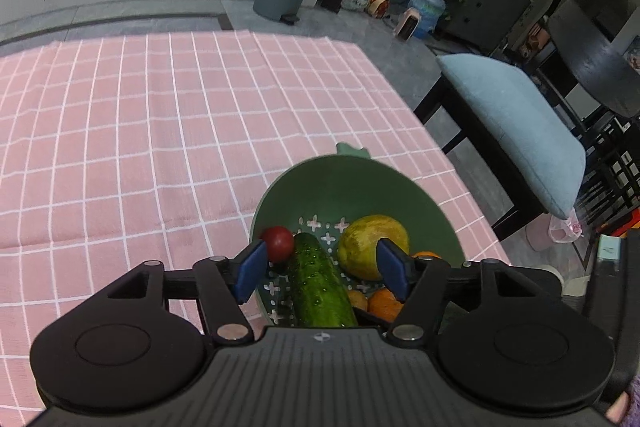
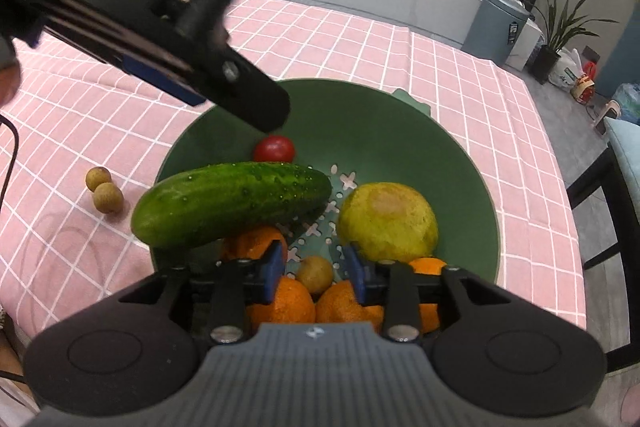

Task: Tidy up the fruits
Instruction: 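Carry tomato and longan into the green colander and open both tools, then move both open tools back to the two remaining longans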

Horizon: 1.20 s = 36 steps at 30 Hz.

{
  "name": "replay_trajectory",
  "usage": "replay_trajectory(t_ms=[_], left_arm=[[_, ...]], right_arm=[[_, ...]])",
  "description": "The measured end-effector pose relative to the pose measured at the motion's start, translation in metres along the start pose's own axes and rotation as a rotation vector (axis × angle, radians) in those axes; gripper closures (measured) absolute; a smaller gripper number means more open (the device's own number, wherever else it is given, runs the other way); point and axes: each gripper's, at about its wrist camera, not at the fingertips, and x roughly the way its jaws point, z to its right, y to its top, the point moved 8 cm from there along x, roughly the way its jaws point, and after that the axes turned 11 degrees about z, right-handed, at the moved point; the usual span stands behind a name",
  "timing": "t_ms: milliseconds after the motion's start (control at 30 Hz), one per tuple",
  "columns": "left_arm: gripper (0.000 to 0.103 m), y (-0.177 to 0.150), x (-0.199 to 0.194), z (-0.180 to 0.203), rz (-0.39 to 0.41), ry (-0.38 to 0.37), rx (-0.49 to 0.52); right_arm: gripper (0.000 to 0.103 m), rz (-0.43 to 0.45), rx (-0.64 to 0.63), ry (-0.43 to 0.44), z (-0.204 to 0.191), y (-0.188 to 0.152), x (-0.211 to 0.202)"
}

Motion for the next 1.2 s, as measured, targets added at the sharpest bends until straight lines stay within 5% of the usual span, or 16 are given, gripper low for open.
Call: replay_trajectory(t_ms=[233,533,867,1200], left_arm=[[0.029,0.004,-0.035,0.000,0.053,0.016,0.059],[0.029,0.003,-0.078,-0.020,0.137,0.046,0.135],[0.029,-0.023,-0.101,-0.067,0.135,0.069,0.159],[0.030,-0.053,-0.097,-0.107,0.098,0.059,0.085]], right_arm=[[0.054,0.051,0.009,-0.070,-0.001,0.007,-0.025],[0.044,0.231,0.160,-0.105,-0.024,0.025,-0.080],[0.044,0.349,0.046,-0.013,-0.102,0.042,-0.110],[0.058,0.268,-0.084,0.070,-0.151,0.035,-0.068]])
